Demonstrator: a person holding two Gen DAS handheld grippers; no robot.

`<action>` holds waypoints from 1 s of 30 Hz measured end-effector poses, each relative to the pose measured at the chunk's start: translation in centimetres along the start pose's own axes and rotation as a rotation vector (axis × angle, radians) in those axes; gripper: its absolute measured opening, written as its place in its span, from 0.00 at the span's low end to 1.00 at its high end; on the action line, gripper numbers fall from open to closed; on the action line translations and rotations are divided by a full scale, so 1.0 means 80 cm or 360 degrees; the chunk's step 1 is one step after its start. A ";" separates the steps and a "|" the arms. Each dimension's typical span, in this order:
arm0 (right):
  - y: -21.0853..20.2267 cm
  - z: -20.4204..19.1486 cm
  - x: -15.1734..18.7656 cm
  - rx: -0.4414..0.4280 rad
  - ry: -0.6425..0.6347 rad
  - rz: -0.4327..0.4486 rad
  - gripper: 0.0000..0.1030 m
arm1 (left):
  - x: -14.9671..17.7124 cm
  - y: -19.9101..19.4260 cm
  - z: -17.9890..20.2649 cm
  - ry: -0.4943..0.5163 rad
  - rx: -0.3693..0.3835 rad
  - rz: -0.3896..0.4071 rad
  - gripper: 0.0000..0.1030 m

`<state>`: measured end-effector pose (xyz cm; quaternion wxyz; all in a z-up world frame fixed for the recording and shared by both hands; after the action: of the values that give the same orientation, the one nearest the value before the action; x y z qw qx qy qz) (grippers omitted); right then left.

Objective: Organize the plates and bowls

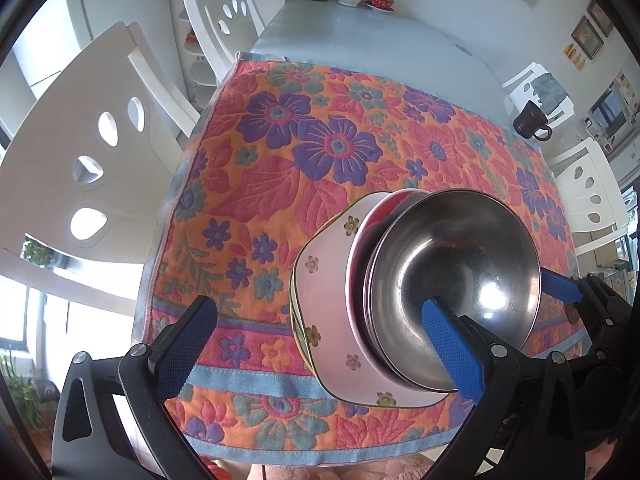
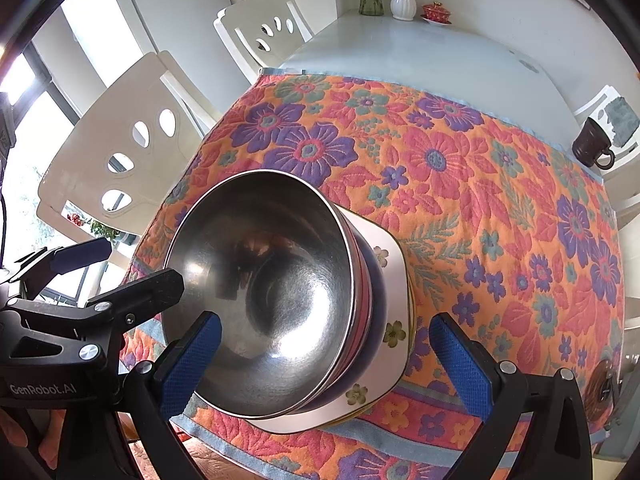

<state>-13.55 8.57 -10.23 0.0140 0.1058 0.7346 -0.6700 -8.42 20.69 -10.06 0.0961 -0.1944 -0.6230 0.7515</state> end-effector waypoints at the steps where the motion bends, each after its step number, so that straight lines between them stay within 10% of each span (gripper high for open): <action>1: 0.001 0.000 0.000 -0.0005 0.0000 -0.0004 1.00 | 0.000 0.000 0.000 -0.0003 0.0002 -0.0002 0.99; 30: 0.003 0.002 -0.004 -0.0010 -0.0031 -0.0007 1.00 | -0.006 0.003 0.008 -0.0015 0.0006 -0.0009 0.99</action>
<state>-13.22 8.42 -10.42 0.0200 0.0974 0.7367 -0.6689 -8.26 19.88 -10.08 0.0957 -0.1888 -0.6227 0.7533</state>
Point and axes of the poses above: each gripper's, at about its wrist camera, not at the fingertips, and y roughly the way its jaws point, z to its right, x to its underside, the point moved 9 cm from there along y, roughly the way its jaws point, and after that the axes turned 15 degrees about -z, right-handed, at the moved point
